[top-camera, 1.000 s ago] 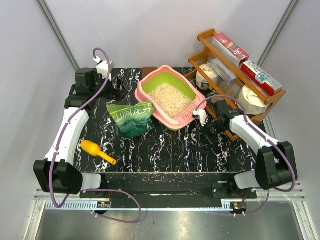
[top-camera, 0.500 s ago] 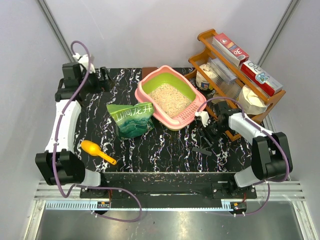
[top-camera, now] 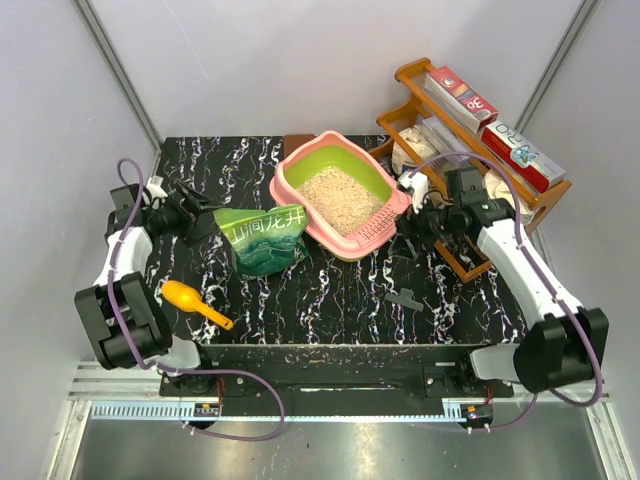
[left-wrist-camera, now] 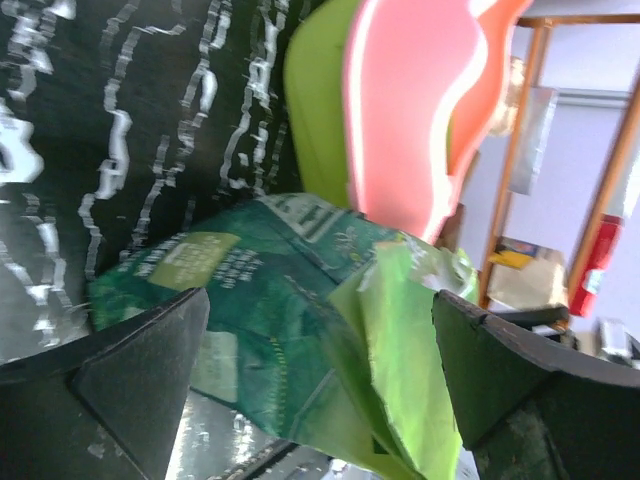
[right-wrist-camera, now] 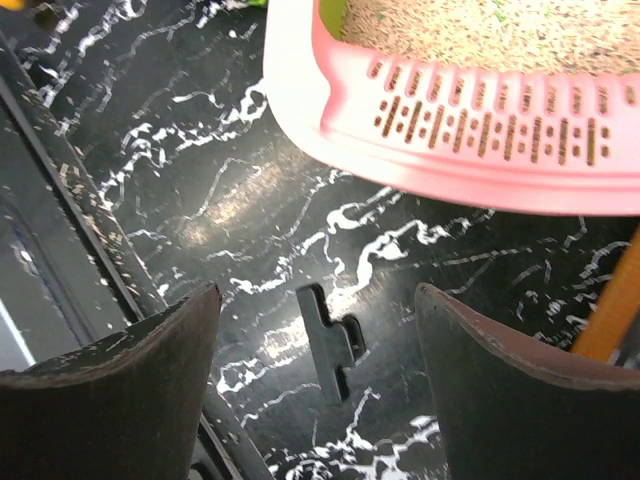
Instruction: Fill the litter box with clean litter
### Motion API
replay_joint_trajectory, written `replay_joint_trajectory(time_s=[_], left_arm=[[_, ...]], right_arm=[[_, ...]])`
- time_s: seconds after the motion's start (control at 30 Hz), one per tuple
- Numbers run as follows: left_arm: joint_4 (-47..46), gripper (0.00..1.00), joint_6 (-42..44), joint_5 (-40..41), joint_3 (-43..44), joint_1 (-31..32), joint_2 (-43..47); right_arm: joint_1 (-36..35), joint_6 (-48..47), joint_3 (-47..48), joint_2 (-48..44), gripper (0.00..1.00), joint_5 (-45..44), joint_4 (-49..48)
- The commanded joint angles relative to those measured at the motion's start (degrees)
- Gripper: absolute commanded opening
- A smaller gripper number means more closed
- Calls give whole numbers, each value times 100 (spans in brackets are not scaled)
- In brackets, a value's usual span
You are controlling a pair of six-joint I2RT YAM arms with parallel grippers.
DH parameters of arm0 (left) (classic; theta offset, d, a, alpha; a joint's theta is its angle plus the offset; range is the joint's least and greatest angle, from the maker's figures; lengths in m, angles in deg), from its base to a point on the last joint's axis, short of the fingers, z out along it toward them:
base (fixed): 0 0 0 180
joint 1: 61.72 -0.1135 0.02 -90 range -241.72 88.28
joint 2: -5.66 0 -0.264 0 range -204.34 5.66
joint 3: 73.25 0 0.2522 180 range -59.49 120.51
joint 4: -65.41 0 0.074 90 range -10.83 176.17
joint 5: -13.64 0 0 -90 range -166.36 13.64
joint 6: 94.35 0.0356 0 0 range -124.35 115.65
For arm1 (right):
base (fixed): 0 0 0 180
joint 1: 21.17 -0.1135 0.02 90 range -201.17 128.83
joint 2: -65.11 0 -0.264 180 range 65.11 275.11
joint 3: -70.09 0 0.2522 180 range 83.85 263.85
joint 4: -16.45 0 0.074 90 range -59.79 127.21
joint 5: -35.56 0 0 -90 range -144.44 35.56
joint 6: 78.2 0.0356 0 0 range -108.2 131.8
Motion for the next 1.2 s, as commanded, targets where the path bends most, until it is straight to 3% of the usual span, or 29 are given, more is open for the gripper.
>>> replay_joint_trajectory(time_s=[0.0, 0.07, 0.3, 0.4, 0.47, 0.67, 0.93, 1.17], left_arm=[[-1228, 95, -891, -1050, 11, 70, -112], [-1553, 92, -1032, -1261, 98, 167, -332], [-2722, 49, -1569, -1691, 485, 737, -930], [-3012, 38, -1630, -1797, 626, 879, -966], [-3206, 25, -1762, -1894, 670, 879, -939], [-3953, 1, -1816, -2210, 556, 809, -413], [-3725, 0, -1191, -2184, 512, 853, 247], [-2962, 0, -526, -2184, 889, 862, 326]], right_arm=[[12, 463, 323, 505, 83, 714, -358], [-31, 428, 515, 629, 83, 768, -447], [-637, 225, 1842, 1935, 81, 1058, -737], [-1093, 295, 2940, 2717, 81, 1014, -913], [-1296, 698, 3877, 3167, 81, 1014, -1149], [-1841, 2018, 5692, 4880, 85, 1355, -2020], [-2220, 2818, 7256, 6025, 87, 2270, -2495], [-2510, 3574, 7548, 6412, 86, 2806, -3242]])
